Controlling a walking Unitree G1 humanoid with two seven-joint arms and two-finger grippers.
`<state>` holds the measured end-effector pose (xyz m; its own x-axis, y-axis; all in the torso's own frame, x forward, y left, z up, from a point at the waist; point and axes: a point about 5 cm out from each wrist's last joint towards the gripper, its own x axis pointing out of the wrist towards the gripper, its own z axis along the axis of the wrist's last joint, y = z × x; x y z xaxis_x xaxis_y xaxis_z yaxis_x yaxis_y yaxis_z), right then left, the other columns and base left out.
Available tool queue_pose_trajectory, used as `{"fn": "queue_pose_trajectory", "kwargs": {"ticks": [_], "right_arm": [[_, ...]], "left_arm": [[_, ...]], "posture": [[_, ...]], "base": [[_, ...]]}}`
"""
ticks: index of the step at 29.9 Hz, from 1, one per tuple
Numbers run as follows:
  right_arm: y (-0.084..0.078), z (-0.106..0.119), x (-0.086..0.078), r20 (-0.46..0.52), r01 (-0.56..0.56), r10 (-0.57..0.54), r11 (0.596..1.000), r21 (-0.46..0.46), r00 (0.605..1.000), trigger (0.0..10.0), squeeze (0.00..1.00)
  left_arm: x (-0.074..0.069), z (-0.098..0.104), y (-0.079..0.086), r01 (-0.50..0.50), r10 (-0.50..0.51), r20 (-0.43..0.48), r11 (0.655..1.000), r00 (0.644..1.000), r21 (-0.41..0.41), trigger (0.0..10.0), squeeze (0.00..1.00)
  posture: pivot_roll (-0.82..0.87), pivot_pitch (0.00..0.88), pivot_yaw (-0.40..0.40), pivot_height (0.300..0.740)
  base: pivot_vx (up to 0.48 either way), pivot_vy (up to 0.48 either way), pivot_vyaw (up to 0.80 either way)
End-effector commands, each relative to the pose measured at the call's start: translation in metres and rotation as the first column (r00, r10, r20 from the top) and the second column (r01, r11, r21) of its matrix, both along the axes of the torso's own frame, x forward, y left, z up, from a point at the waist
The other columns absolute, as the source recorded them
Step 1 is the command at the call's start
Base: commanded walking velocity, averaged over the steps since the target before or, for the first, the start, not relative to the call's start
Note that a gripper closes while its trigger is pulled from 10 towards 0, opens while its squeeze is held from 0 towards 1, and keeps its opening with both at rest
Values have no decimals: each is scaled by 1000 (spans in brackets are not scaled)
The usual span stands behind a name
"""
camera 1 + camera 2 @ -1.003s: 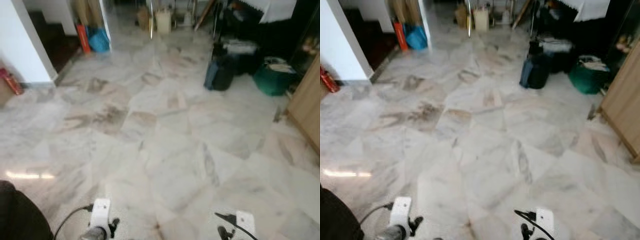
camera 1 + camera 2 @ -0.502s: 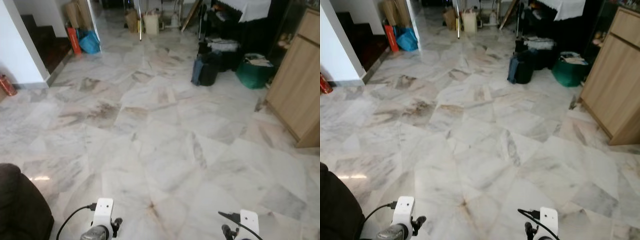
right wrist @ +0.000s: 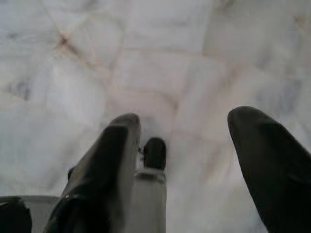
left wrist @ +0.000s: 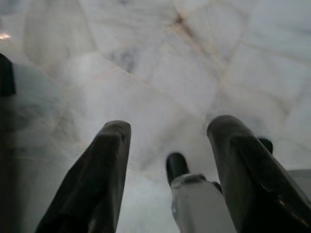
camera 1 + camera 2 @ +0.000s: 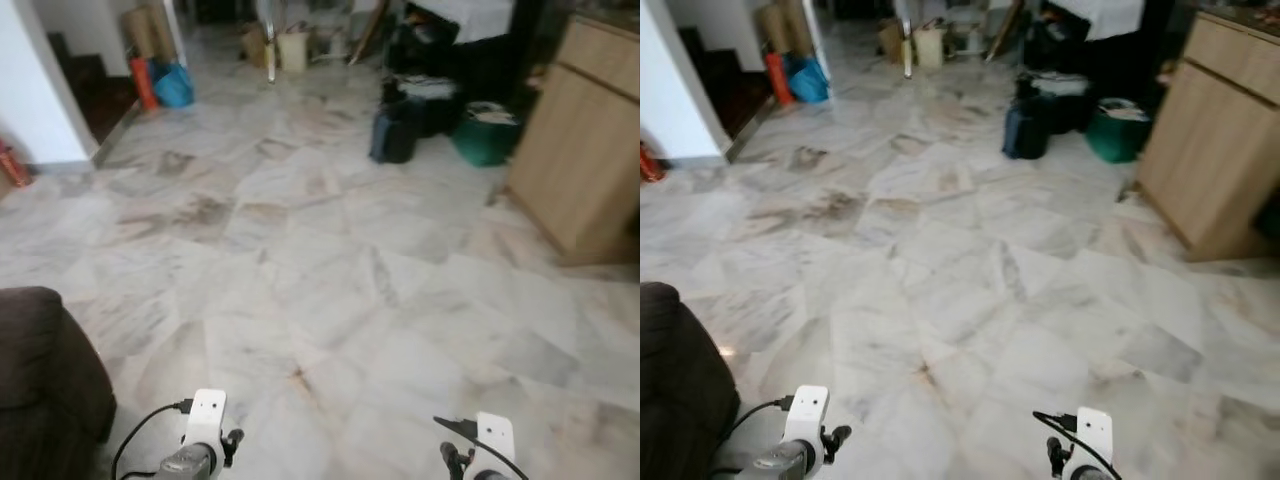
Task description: Move the pillow to the sofa from floor
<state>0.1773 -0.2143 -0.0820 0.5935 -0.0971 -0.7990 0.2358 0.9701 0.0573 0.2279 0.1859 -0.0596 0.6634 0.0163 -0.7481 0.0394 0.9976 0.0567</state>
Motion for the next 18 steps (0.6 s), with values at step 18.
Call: {"fn": "queue_pose_trajectory", "kwargs": {"ticks": [18], "right_arm": [[-9, 3, 2, 2, -45, 45, 999, -20, 999, 10000, 0]], "left_arm": [[2, 1, 0, -15, 15, -16, 1000, 1000, 2, 10000, 0]], "posture": [[58, 0, -25, 740]], "base": [[0, 0, 311]]}}
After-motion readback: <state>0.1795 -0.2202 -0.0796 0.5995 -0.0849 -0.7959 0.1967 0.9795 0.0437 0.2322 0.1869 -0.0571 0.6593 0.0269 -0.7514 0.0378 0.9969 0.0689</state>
